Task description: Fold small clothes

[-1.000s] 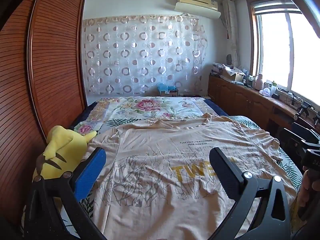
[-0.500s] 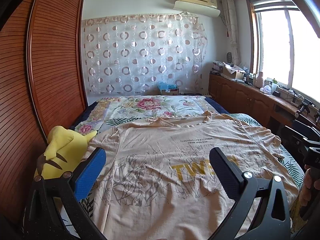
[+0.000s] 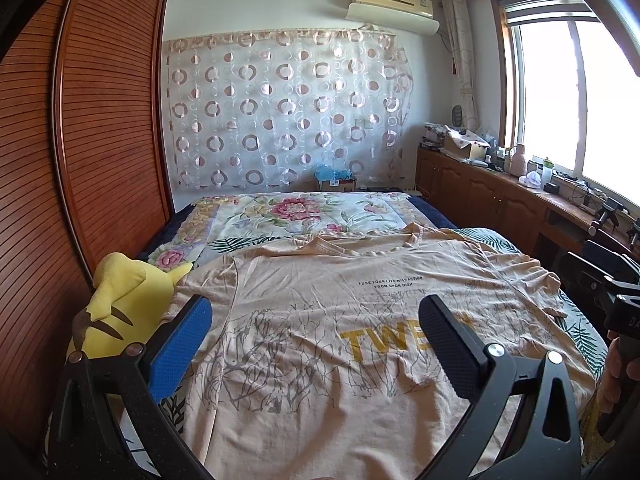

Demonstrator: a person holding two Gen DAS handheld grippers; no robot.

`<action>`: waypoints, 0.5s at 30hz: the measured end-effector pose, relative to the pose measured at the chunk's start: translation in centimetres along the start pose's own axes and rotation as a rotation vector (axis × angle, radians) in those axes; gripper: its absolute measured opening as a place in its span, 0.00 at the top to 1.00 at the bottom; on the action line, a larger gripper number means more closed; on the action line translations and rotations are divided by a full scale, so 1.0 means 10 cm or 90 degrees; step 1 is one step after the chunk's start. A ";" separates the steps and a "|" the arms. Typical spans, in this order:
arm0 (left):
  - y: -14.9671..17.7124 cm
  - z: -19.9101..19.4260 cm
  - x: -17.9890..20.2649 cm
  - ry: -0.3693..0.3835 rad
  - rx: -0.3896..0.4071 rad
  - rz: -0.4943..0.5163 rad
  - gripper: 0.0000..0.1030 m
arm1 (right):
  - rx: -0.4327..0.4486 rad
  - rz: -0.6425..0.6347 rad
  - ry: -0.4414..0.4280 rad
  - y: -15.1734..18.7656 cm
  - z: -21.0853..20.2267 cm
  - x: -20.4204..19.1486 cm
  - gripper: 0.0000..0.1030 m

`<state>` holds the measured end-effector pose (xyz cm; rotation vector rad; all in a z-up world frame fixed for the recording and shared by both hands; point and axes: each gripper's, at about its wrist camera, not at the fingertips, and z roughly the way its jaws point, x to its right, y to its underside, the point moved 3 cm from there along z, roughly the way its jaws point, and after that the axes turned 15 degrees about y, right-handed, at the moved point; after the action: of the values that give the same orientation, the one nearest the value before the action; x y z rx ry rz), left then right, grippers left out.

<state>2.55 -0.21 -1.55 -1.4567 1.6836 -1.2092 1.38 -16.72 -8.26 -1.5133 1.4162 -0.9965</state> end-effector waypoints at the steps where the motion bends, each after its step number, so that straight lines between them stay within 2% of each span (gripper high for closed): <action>1: 0.00 0.00 0.00 0.001 -0.001 -0.001 0.00 | 0.000 0.000 0.000 0.00 0.00 0.00 0.00; 15: -0.04 0.02 0.09 0.001 0.002 0.003 0.00 | 0.000 0.001 0.000 0.00 0.00 0.00 0.00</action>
<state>2.72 -1.14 -1.18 -1.4507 1.6841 -1.2097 1.35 -16.71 -8.22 -1.5124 1.4166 -0.9960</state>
